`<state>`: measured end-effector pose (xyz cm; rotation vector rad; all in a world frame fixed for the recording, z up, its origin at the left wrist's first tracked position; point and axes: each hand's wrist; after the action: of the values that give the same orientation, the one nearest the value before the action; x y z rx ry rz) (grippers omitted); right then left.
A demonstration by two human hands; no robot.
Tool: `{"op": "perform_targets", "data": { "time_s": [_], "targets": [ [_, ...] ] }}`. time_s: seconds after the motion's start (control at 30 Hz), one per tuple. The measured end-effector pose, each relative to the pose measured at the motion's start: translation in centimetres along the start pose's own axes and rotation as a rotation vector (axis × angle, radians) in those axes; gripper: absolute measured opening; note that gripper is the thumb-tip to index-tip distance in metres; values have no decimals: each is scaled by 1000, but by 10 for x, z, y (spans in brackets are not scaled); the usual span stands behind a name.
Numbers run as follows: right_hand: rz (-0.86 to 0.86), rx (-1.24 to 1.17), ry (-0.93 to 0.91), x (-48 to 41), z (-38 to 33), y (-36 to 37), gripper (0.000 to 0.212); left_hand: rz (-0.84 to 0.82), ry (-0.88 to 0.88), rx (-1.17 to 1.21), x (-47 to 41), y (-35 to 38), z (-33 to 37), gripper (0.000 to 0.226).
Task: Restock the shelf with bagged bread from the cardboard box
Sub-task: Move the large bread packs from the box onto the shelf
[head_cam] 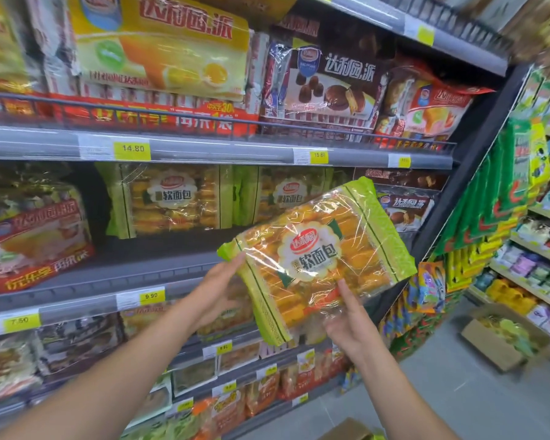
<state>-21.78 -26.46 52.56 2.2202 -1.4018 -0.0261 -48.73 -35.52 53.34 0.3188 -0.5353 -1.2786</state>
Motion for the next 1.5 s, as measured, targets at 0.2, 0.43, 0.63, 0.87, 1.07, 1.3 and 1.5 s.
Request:
{"op": "perform_targets", "data": {
  "time_s": [0.2,0.43,0.63,0.87,1.07,1.3,1.5],
  "targets": [
    [-39,-24,-19,-2,9,23,74,10,52,82,4,19,7,59],
    [-55,-16,65,-9,14,42,65,68,198,135,2,2,19,53],
    [43,76,73,-18,18,45,96,66,286,72,4,-20,49,47],
    [344,583,-275,-34,-7,47,108,70,342,-11,17,-53,80,44],
    [167,836,-232,-55,-23,88,77,100,333,23,35,-80,101,38],
    [-17,998,-178,-65,-9,128,45,206,416,-4,45,-128,130,125],
    [5,1023,-298,-89,-7,156,34,341,397,-130,56,-113,150,68]
  ]
}}
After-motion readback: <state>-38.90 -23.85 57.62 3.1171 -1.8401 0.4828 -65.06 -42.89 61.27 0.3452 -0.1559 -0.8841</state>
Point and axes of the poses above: each hand's wrist, its own x-axis away from the middle knuckle, its own y-axis out of the palm, z = x × y, and after that the axes turned 11 degrees about x, right-handed
